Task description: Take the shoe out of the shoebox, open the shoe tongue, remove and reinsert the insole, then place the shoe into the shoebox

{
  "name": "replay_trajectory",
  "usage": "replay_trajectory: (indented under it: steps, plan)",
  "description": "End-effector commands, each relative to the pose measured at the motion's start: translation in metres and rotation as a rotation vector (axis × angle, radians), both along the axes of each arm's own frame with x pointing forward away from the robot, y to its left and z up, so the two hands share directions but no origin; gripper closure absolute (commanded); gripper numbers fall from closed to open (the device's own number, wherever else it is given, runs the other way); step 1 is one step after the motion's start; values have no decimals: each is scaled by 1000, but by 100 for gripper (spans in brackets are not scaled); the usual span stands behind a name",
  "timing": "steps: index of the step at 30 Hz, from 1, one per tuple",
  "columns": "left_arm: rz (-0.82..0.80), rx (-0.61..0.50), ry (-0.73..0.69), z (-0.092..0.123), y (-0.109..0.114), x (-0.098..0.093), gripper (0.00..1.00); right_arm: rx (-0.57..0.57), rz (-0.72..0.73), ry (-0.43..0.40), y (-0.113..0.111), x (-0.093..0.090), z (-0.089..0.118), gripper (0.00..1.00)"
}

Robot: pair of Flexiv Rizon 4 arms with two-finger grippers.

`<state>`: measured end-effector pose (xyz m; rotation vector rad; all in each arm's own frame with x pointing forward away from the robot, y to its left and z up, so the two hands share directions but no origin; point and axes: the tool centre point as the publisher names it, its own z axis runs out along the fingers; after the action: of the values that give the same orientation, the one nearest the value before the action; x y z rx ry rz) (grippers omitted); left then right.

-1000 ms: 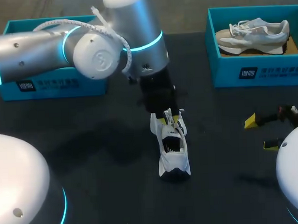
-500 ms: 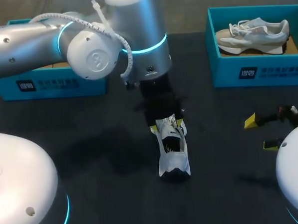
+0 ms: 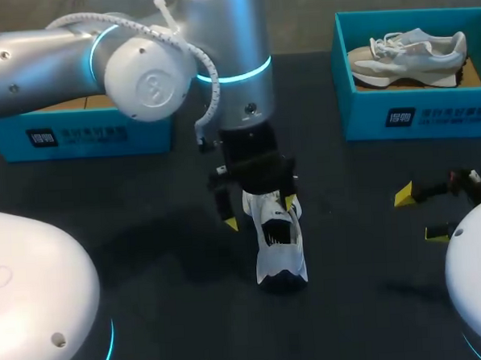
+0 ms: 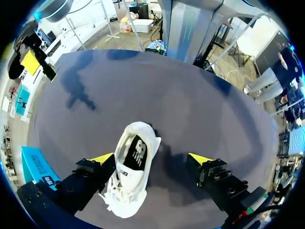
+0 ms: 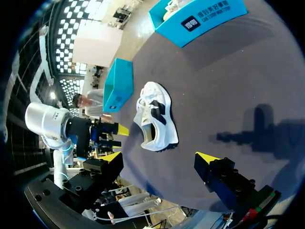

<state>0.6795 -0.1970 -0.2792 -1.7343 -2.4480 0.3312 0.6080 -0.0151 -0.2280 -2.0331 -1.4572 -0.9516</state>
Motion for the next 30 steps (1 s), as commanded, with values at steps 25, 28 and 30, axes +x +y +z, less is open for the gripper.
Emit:
replay_trajectory:
  steps: [25, 28, 30]
  plan:
    - [777, 96, 57, -21, -6, -11, 0, -5, -10, -5, -1, -9, 4, 0]
    - [864, 98, 87, -25, -8, -19, 0, -5, -10, -5, -1, -9, 4, 0]
    - [880, 101, 28, -21, -9, -24, 0, -5, -10, -5, -1, -9, 4, 0]
